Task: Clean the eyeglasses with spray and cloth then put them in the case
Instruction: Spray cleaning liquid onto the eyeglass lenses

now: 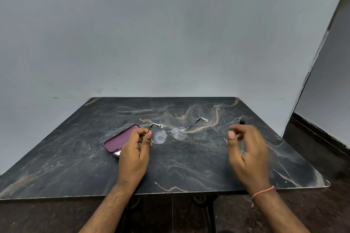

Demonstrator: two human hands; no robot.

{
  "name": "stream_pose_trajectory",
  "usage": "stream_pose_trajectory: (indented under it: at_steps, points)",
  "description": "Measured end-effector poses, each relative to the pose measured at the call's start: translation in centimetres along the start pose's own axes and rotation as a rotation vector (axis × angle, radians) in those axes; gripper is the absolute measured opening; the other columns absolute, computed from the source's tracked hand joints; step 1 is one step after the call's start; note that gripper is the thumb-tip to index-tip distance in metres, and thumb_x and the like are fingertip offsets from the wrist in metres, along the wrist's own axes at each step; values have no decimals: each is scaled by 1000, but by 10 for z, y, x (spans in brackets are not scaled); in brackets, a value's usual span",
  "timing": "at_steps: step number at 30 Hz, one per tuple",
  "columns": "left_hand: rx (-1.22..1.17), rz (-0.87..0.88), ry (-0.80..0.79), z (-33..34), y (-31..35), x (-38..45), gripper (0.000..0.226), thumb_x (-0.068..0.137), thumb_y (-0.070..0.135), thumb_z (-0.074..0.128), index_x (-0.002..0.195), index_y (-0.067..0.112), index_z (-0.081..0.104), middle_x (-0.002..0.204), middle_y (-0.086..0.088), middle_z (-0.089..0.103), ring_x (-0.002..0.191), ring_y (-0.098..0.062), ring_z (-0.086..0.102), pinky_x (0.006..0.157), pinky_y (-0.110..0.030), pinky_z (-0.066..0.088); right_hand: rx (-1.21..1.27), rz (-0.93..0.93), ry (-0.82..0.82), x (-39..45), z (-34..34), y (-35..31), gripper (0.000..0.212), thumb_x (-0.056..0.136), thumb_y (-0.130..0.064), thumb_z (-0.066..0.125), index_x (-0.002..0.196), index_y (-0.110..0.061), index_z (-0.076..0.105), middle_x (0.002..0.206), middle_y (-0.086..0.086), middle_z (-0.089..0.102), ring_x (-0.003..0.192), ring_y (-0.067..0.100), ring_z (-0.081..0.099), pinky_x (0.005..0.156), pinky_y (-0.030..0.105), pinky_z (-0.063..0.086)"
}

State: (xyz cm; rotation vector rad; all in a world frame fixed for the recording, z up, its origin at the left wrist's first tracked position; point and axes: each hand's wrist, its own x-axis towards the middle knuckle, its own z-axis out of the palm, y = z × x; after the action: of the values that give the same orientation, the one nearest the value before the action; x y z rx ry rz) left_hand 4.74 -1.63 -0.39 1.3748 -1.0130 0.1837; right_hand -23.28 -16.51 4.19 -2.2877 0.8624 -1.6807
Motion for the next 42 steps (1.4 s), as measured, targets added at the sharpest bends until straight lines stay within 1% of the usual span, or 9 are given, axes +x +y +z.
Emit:
stream_pose_trajectory:
  at_steps: [3, 5, 11, 15, 20, 26, 30, 36, 42]
  points:
    - [22, 16, -17, -1, 3, 0, 23, 108, 64, 50, 111, 45, 62, 93, 12, 74, 82, -11, 73, 71, -11, 52, 400, 553, -368, 14, 6, -36, 78, 99, -86, 32, 70, -27, 75, 63, 0, 70, 49, 13, 65, 44, 28, 44]
    - [40, 28, -30, -3, 6, -1, 24, 108, 62, 50, 111, 42, 63, 92, 12, 73, 83, -10, 74, 71, -10, 51, 615, 928, -606, 22, 10, -48, 84, 92, -90, 35, 64, -23, 76, 60, 7, 67, 41, 18, 61, 39, 19, 35]
    - [94, 48, -107, -4, 15, -5, 19, 107, 54, 51, 115, 42, 63, 95, 16, 73, 86, -11, 75, 70, -12, 52, 867, 1266, -773, 31, 19, -48, 68, 79, -86, 68, 79, -20, 85, 64, -3, 66, 41, 12, 58, 41, 15, 35]
    - [152, 61, -147, -3, 17, -6, 18, 109, 50, 49, 115, 41, 63, 97, 17, 72, 85, -13, 73, 70, -23, 54, 841, 1297, -791, 32, 22, -46, 38, 84, -59, 78, 74, -22, 83, 54, -8, 51, 39, 8, 48, 39, 13, 30]
    - [324, 86, -166, -2, 21, -9, 22, 109, 52, 44, 119, 42, 61, 92, 27, 68, 77, 0, 67, 60, -15, 44, 802, 1273, -766, 27, 22, -36, 28, 94, -42, 73, 77, -22, 83, 56, -9, 42, 38, 6, 39, 37, 15, 26]
    - [446, 80, -188, 2, 20, -8, 25, 111, 49, 42, 128, 43, 58, 84, 22, 68, 77, -1, 68, 61, -30, 53, 663, 1131, -723, 18, 27, -21, 27, 99, -39, 74, 96, -15, 86, 54, -8, 42, 38, 4, 31, 38, 11, 18]
    - [571, 95, -209, 9, 13, -7, 20, 113, 40, 47, 131, 45, 54, 85, 27, 63, 70, -4, 64, 55, -26, 42, 577, 1037, -723, 10, 34, -12, 28, 100, -39, 73, 96, -14, 86, 52, -7, 43, 37, 6, 32, 39, 12, 19]
    - [710, 89, -306, 15, 6, -7, 23, 114, 43, 39, 135, 47, 49, 98, 17, 75, 77, -16, 74, 59, -36, 49, 422, 907, -724, 5, 39, 0, 30, 103, -37, 71, 91, -12, 84, 50, -4, 48, 33, 11, 40, 38, 15, 22]
    - [779, 28, -367, 16, 6, -4, 21, 114, 47, 36, 131, 46, 48, 90, 17, 74, 77, -14, 72, 63, -38, 54, 333, 829, -723, 2, 43, 6, 31, 102, -35, 73, 85, -11, 82, 47, -4, 49, 31, 13, 42, 35, 16, 24]
